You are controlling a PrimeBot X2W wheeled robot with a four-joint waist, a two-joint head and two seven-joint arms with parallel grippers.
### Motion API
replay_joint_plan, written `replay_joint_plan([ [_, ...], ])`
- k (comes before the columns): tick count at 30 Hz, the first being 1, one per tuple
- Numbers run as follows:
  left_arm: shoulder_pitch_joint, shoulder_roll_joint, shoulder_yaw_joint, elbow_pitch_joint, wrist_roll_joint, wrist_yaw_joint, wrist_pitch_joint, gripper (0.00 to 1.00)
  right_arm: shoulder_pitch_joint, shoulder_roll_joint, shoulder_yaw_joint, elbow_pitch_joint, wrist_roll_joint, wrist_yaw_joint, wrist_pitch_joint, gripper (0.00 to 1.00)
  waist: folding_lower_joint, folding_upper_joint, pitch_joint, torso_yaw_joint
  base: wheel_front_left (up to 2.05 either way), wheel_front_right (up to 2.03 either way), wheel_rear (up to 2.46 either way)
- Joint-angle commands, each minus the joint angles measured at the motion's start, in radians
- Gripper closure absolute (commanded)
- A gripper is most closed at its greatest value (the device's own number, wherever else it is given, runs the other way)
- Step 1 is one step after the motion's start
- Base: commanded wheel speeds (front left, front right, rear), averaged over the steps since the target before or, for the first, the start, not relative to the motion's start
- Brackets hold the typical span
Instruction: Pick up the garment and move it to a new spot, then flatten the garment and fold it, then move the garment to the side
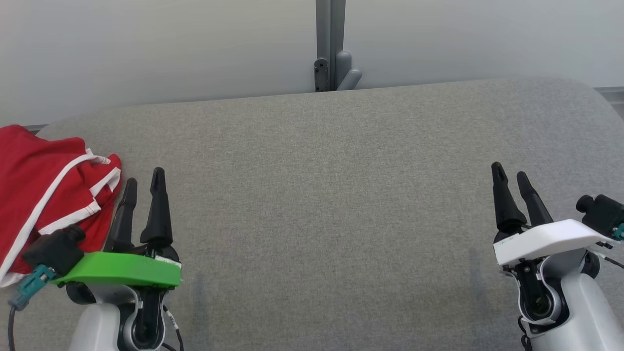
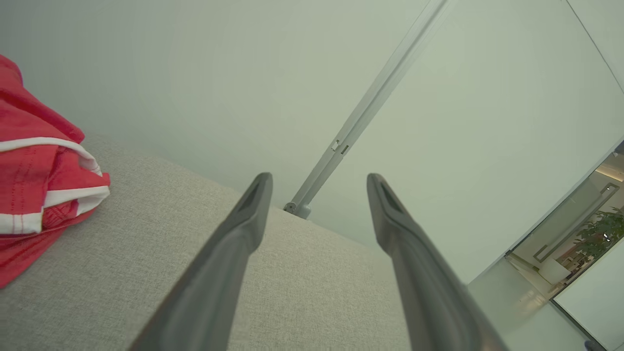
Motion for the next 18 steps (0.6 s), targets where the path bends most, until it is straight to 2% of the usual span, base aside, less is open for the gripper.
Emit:
replay_joint_plan([
  [1,-0.004,0.014,-0.003,-0.007,0.045,0.000,-0.010,0.00,-0.010,-0.009,0.008,-0.005,-0.039,0.000,-0.013,0.00,0.0000,0.0000,0.000,0.000,0.00,0.00,0.00],
  [18,0.014,0.027,-0.033,0.054,0.261,0.021,-0.045,0.00,-0.008,-0.010,0.032,0.047,-0.263,0.000,-0.067,0.00,0.0000,0.0000,-0.002,0.004,0.00,0.00,0.00],
])
